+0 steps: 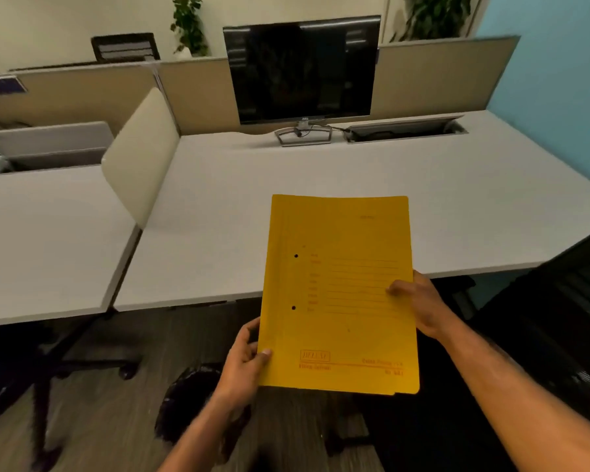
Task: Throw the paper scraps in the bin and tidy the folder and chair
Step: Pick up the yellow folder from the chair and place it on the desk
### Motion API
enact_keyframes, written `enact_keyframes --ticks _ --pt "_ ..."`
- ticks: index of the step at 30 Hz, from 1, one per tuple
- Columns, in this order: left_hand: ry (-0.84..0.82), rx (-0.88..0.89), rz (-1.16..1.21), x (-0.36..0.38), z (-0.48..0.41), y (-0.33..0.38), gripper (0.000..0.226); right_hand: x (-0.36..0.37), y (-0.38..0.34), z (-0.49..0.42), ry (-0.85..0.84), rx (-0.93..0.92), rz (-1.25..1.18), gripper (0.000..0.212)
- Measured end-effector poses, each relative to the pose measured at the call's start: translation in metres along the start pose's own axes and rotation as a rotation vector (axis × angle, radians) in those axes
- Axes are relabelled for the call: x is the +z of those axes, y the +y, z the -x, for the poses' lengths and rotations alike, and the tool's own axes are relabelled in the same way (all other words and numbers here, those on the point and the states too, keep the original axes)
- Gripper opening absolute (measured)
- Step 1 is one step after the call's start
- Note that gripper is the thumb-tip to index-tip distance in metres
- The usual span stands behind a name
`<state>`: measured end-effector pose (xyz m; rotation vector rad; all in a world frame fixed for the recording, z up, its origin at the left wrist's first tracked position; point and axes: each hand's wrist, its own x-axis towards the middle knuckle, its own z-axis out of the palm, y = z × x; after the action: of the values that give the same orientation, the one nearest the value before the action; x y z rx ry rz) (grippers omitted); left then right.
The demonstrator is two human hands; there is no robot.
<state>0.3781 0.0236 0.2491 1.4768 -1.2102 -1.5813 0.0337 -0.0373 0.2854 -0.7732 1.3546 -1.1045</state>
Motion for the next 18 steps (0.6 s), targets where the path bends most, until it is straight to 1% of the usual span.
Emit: enact_keyframes --ticks 8,14,18 --pt "0.089 0.043 0.032 -0.081 -0.03 0.033 0.047 0.085 -0.024 -0.035 -0.1 0.0 -0.038 0.033" --pt "0.096 0.051 0.005 -0.138 -0.058 0.057 0.046 0.135 -0.03 -0.053 -0.158 0.002 -0.015 0.05" --pt "0.099 0.084 -0.033 -0.173 -0.074 0.076 0.045 0.168 -0.022 -0.062 -0.185 0.019 -0.006 0.056"
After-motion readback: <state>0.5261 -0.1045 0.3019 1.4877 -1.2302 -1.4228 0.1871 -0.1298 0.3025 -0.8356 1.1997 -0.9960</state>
